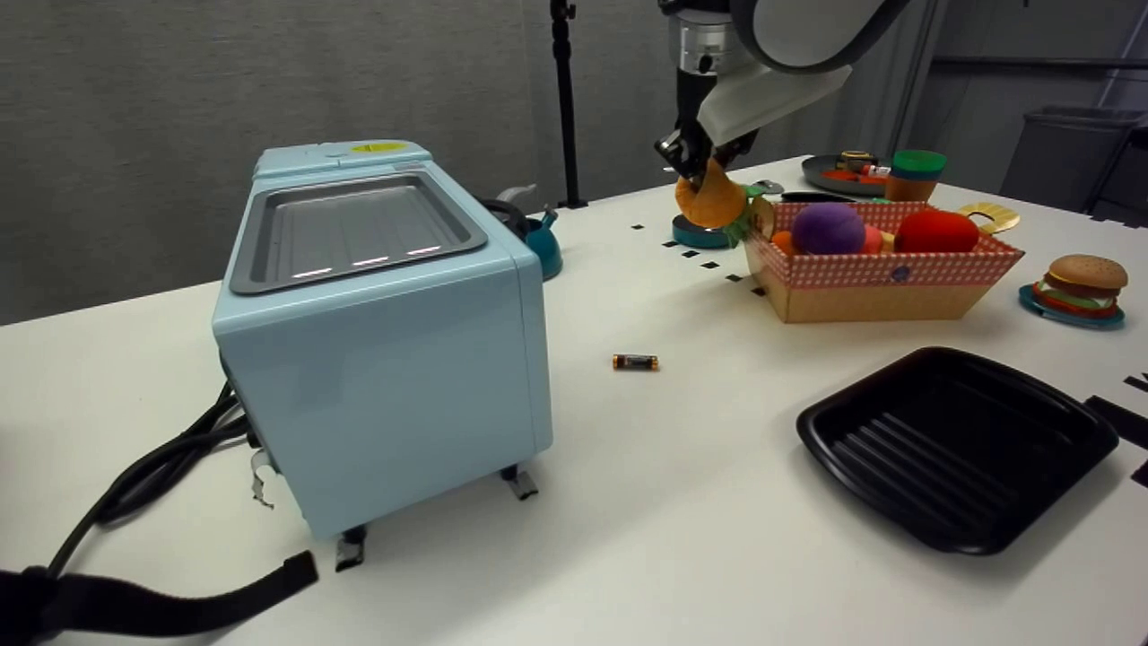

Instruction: Place the pineapple toy inside the basket

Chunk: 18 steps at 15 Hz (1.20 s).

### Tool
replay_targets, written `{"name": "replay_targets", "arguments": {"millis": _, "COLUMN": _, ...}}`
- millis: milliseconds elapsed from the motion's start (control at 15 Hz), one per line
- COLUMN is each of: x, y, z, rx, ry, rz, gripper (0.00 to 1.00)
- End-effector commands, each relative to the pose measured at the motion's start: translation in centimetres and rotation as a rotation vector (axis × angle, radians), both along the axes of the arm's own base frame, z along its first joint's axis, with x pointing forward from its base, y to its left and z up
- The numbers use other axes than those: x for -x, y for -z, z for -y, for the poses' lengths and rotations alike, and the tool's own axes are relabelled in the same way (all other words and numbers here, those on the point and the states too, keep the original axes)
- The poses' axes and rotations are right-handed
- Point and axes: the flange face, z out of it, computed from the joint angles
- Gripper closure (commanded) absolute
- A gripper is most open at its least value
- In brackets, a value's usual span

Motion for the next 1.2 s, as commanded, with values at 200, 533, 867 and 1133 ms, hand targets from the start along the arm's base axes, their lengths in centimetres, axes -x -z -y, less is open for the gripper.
{"name": "replay_targets", "arguments": {"millis": 200, "x": 1.8, "y": -1.9, "z": 1.3, "rx": 0.002, "ry": 0.135, "rz": 0.11, "gripper": 0.95}}
{"name": "replay_targets", "arguments": {"millis": 533, "x": 2.2, "y": -1.9, "z": 1.6, "rx": 0.032, "ry": 0.209, "rz": 0.15, "gripper": 0.95}}
{"name": "replay_targets", "arguments": {"millis": 867, "x": 2.3, "y": -1.8, "z": 1.8, "rx": 0.054, "ry": 0.292, "rz": 0.215, "gripper": 0.95}}
{"name": "replay_targets", "arguments": {"millis": 1133, "x": 2.5, "y": -1.6, "z": 2.1, "rx": 0.092, "ry": 0.361, "rz": 0.245, "gripper": 0.95}}
